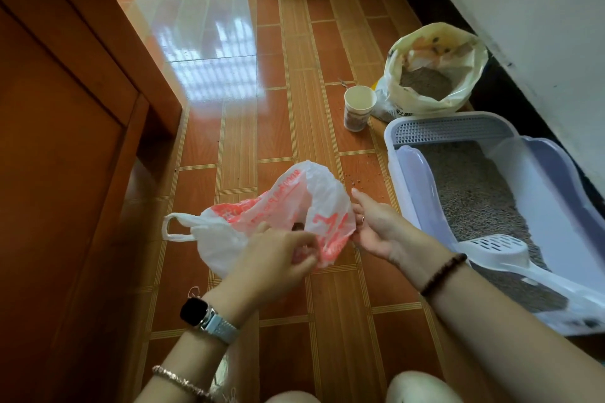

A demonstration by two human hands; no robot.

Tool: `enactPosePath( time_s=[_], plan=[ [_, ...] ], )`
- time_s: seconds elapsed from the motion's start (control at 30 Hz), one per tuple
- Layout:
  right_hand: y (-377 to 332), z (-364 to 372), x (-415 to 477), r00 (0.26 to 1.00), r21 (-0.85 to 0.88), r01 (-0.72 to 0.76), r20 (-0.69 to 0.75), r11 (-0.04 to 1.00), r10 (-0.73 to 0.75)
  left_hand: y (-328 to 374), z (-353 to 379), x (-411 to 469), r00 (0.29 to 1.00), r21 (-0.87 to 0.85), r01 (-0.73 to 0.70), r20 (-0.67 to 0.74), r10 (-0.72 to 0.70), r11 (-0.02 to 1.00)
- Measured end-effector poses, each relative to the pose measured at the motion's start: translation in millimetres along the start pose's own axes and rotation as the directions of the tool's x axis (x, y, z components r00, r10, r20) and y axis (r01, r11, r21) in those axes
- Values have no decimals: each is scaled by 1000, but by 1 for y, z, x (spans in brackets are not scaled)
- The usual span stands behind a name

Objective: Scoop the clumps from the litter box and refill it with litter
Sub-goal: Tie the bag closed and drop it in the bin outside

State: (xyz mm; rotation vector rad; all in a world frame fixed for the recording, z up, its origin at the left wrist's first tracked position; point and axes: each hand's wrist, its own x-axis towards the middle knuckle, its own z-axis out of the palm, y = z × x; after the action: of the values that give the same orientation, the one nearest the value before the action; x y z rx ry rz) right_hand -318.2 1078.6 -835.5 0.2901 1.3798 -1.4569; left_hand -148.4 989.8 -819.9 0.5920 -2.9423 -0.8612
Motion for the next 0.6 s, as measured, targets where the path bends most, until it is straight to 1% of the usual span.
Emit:
enactPosePath(
  time_s=[0.03,0.07,0.13,0.17,0.2,0.27,0.3,0.33,0.37,0.4,0.43,0.47,0.5,0.53,0.6],
  plan=[
    [-2,0,2,999,62,-38,-1,997,38,1,0,-1,994,9,-23,107,22,1000],
    [-3,-2,6,997,109,-69,-9,992,71,2,2,-2,983,13,-41,182,38,999],
    [-6,-5,6,996,110,-83,31,990,81,2,5,-3,968,-2,-63,245,61,998],
    [-8,-7,3,998,73,-41,45,996,38,2,6,-3,965,2,-73,253,70,997],
    [-8,-8,0,998,6,38,42,999,-38,2,7,-2,965,14,-79,252,73,997],
    [-8,-12,-5,979,-191,206,34,960,-203,2,6,2,975,18,-55,217,50,998],
    [-7,-14,-8,955,-310,292,40,905,-294,1,5,6,986,-5,-37,161,38,999],
    [-6,-16,-9,917,-446,376,55,812,-394,0,3,10,998,-28,-33,56,34,999],
    [-5,-18,-10,868,-566,450,97,690,-487,-3,1,16,995,-30,-37,-90,34,999],
    [-5,-19,-10,816,-644,510,154,570,-556,-7,0,23,972,-15,-26,-236,22,1000],
    [-6,-19,-11,768,-683,558,211,470,-605,-11,-2,30,940,-6,16,-341,-17,1000],
    [-7,-18,-13,728,-698,594,256,399,-636,-16,-5,37,914,-5,81,-397,-76,997],
    [-8,-18,-14,697,-705,619,290,347,-656,-23,-6,44,903,-11,164,-402,-154,986],
    [-9,-18,-15,672,-704,638,314,310,-671,-32,-5,51,901,-21,255,-358,-246,967],
    [-10,-19,-16,642,-702,660,341,269,-687,-48,-2,59,881,-53,439,-171,-441,897]
  ],
)
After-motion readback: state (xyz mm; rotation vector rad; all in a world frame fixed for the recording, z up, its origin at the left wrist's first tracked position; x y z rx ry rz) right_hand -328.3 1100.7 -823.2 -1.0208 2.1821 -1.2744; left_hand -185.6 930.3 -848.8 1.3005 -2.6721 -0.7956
